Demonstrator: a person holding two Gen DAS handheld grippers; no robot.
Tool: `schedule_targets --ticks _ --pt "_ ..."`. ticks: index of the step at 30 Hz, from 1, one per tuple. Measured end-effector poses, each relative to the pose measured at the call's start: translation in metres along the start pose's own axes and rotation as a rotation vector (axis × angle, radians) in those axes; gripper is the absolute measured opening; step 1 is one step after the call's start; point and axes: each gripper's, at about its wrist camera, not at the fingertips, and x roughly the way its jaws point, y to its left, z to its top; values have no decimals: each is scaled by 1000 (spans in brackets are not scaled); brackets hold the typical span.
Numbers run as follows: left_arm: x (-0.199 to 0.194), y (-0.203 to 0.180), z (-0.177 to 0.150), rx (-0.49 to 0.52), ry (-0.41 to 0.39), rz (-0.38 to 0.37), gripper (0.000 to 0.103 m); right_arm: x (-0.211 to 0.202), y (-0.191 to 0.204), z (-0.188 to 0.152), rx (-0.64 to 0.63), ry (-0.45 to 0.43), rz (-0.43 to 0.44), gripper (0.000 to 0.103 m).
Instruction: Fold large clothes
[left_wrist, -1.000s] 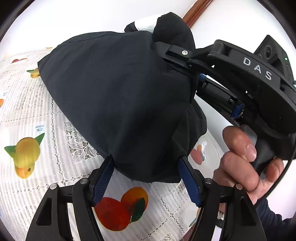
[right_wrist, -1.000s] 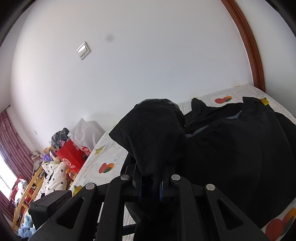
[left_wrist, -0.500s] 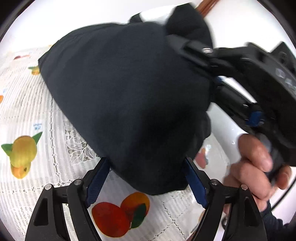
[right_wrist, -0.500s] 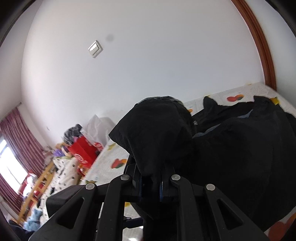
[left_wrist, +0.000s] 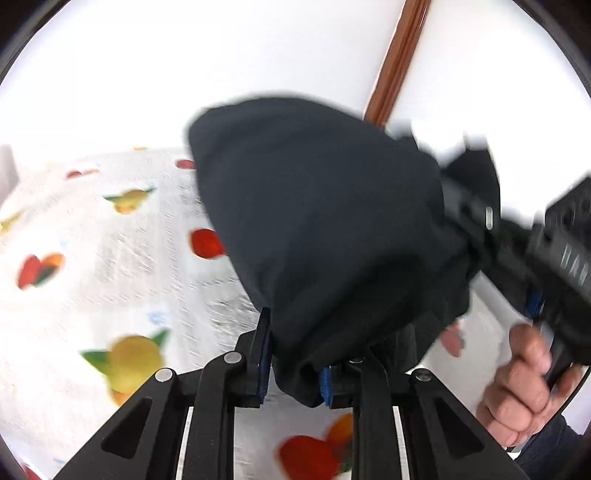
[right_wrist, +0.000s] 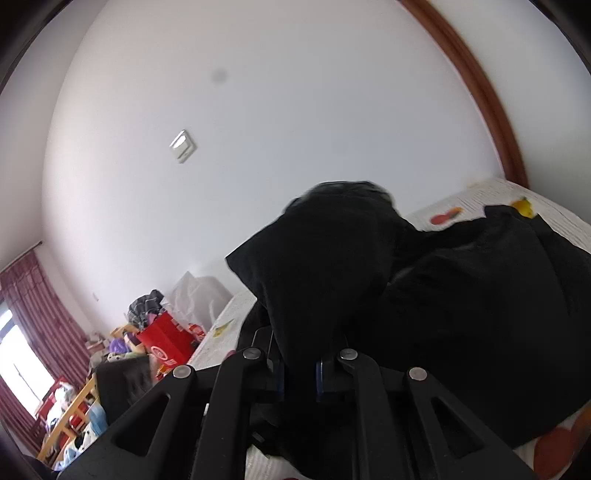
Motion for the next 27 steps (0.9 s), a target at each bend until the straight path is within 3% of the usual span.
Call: schedule_targets --ticks 6,9,13,14,17,22,23,26,27 --pt "27 -3 -11 59 109 72 19 15 -32 -39 80 168 -120 13" --pt "34 -10 -15 99 104 81 19 8 -35 -33 105 188 -144 28" --pt "36 -6 -13 100 115 81 19 0 -8 -14 -22 140 -168 76" --pt "37 -5 -12 103 116 79 19 0 1 -8 -74 119 -188 81" --pt "35 -7 -12 127 114 90 19 15 6 7 -108 111 -248 82" --pt "28 -10 -12 117 106 79 20 74 -16 11 -82 254 -353 81" --pt "25 -9 -12 110 106 62 20 78 -19 9 -79 266 -338 76" --pt "12 -11 -13 85 87 14 37 76 -18 4 -111 249 -304 57" --pt "9 -13 -13 75 79 -20 58 76 -17 3 -121 243 -294 49"
